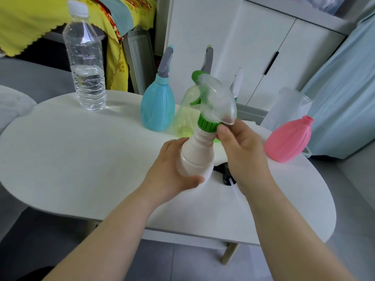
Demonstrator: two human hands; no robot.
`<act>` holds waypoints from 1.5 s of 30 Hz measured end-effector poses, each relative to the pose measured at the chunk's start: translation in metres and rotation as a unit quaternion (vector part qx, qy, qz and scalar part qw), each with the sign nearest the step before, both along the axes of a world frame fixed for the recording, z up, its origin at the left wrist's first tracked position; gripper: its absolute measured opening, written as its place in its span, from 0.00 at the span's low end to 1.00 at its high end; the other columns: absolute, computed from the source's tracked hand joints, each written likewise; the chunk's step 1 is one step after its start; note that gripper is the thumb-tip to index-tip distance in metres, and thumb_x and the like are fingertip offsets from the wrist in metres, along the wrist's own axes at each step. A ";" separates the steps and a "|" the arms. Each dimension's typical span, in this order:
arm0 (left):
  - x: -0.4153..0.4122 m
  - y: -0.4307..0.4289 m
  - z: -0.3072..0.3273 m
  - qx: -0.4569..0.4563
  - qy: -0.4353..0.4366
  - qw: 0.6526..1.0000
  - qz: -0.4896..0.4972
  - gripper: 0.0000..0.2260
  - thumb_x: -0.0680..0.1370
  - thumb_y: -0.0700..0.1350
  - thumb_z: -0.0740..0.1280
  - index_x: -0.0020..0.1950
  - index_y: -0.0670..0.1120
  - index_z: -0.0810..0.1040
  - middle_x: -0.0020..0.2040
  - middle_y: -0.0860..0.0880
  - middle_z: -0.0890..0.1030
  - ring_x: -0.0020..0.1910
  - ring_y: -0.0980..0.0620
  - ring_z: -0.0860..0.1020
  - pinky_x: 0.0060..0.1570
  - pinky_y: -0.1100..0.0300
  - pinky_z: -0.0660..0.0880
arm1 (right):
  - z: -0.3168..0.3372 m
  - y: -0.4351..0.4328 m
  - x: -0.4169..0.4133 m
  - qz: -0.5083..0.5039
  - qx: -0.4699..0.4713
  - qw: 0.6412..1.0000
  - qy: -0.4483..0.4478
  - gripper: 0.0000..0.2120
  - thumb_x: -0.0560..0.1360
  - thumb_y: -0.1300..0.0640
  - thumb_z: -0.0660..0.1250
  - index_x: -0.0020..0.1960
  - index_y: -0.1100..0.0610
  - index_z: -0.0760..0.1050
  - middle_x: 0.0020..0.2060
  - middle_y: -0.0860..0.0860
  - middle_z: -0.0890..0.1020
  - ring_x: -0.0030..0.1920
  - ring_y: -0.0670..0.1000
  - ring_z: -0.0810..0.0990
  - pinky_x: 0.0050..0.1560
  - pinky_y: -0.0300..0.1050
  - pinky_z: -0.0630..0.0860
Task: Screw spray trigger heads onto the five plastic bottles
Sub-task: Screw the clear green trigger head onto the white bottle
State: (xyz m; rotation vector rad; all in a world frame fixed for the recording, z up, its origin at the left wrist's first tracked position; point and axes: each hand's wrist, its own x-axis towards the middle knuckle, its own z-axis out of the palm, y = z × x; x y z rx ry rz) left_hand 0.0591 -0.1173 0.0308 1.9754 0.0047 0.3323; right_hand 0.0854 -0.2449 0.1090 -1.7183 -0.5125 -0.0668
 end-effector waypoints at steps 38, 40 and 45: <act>0.008 -0.007 -0.016 -0.064 0.047 0.997 0.016 0.32 0.57 0.49 0.76 0.52 0.62 0.60 0.44 0.65 0.71 0.42 0.66 0.72 0.35 0.69 0.68 | -0.005 0.038 0.027 -0.081 0.047 0.994 0.064 0.18 0.59 0.55 0.65 0.41 0.69 0.75 0.40 0.67 0.80 0.30 0.46 0.72 0.28 0.30 0.69; 0.009 -0.001 -0.015 -0.069 0.063 0.996 -0.004 0.34 0.57 0.49 0.77 0.53 0.62 0.59 0.45 0.65 0.70 0.44 0.65 0.72 0.36 0.70 0.67 | 0.001 0.033 0.034 -0.002 0.011 0.997 0.082 0.06 0.60 0.56 0.67 0.34 0.59 0.77 0.31 0.55 0.83 0.29 0.46 0.77 0.34 0.32 0.74; 0.011 0.001 -0.017 -0.061 0.070 0.994 -0.057 0.38 0.57 0.47 0.77 0.54 0.67 0.55 0.47 0.68 0.67 0.44 0.75 0.68 0.37 0.80 0.67 | 0.011 0.016 0.044 0.237 -0.024 0.963 0.127 0.06 0.64 0.62 0.64 0.32 0.52 0.76 0.26 0.47 0.80 0.31 0.46 0.77 0.40 0.39 0.75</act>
